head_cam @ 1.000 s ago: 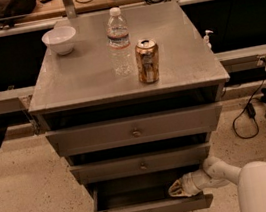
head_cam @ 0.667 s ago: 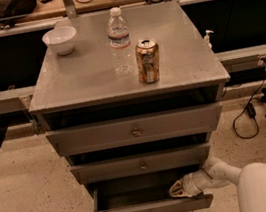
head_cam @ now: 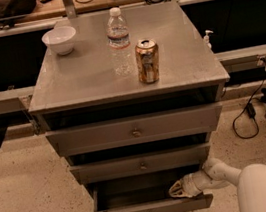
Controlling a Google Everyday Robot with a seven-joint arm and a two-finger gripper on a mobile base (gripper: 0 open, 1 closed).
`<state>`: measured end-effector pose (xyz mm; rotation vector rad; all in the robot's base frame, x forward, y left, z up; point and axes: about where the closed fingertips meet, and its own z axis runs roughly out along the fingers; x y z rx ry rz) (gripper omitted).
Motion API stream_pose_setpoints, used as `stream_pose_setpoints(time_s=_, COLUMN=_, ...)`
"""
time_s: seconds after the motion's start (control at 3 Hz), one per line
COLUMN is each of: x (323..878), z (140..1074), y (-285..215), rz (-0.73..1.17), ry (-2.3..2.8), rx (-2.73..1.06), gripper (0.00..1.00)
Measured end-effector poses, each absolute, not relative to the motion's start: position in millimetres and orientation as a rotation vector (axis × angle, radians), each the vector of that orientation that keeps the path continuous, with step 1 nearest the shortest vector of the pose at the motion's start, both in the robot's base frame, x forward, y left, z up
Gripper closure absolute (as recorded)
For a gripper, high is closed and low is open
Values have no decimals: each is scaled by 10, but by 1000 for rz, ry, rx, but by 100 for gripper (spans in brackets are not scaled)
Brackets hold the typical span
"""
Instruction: Open bottom drawer
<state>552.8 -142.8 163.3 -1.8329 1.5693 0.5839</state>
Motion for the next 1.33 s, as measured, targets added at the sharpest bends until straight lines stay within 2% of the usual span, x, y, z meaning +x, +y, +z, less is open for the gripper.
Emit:
stream_pose_setpoints(time_s=1.0, x=5527, z=1647, y=-1428, rz=584, ry=1569, rx=-1833, gripper=100)
stream_pose_setpoints(time_s=1.33, x=5193, z=1730, y=-1313, rz=652, ry=1468, rx=-1876, gripper=100)
